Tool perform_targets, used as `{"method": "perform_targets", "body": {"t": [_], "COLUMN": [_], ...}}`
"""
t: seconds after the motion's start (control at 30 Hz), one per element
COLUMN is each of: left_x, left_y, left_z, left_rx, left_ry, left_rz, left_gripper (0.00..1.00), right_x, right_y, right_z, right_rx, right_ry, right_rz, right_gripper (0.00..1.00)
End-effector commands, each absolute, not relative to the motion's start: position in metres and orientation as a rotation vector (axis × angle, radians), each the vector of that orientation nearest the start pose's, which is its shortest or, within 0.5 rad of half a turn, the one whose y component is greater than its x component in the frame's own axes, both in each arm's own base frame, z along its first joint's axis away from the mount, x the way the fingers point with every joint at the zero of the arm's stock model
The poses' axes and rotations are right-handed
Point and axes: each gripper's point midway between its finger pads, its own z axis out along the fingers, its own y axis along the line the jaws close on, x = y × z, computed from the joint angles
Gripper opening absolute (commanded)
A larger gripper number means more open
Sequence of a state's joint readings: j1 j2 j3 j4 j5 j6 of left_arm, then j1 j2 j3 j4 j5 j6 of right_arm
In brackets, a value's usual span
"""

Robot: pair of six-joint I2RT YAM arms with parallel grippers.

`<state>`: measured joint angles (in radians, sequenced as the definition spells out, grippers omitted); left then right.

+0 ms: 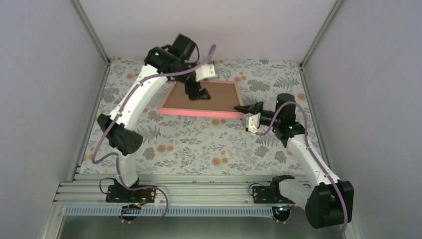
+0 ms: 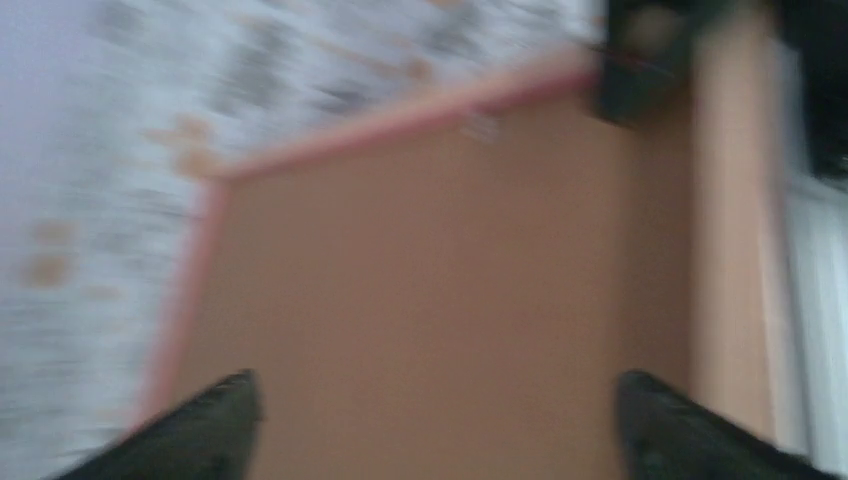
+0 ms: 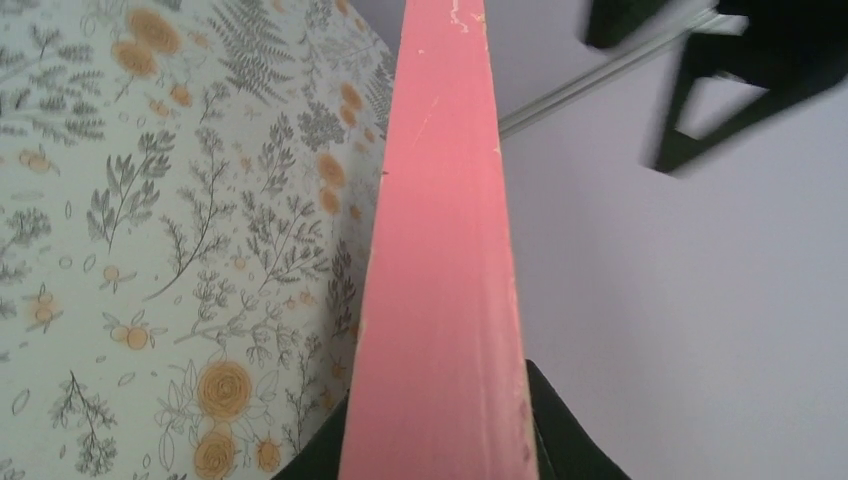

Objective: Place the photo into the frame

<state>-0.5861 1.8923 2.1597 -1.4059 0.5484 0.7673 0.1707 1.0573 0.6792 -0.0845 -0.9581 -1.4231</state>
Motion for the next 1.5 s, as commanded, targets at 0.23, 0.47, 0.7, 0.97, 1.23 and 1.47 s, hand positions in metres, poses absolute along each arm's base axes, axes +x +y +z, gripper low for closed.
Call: {"method": "perform_targets", "body": {"t": [0.23,0.47,0.7,0.97,1.23,1.47], "left_x": [0.469,0.475,0.479,0.486,0.499,0.493], "left_y": [-0.196,-0.156,-0.151,-0.16,-0.197,-0.214], "left_z": [0.54,0.585,0.573,0.553,0.448,0.324], "left_rx": [0.638,0.373,0.356,0.407,0.681,0.861], "left_ry": [1.482,1.405,1.447,1.492,1.724,2.008], "left_rz": [0.306,0.432,0.46,0.438,0.299,0.171], "left_gripper": [1.0,1.0,1.0,1.0,1.0,1.0], "right_x": [0.253,0.287,0.334,0.379,0.423,0.461], "right_y": [0.208,0.203,0.167,0.11,0.079,0.068], "right_z": [0.349,0.391,0.388,0.311,0.221,0.138], "right_rx": [-1.327,-1.025,-0.749,-0.28,-0.065,-0.015], "right_ry": [1.139,1.481,1.691,1.909,2.03,2.124], "right_rz": [0.687,1.04,1.319,1.494,1.478,1.559], "right_gripper": [0.03,0.04,0.04,0.04,0.04,0.05]}}
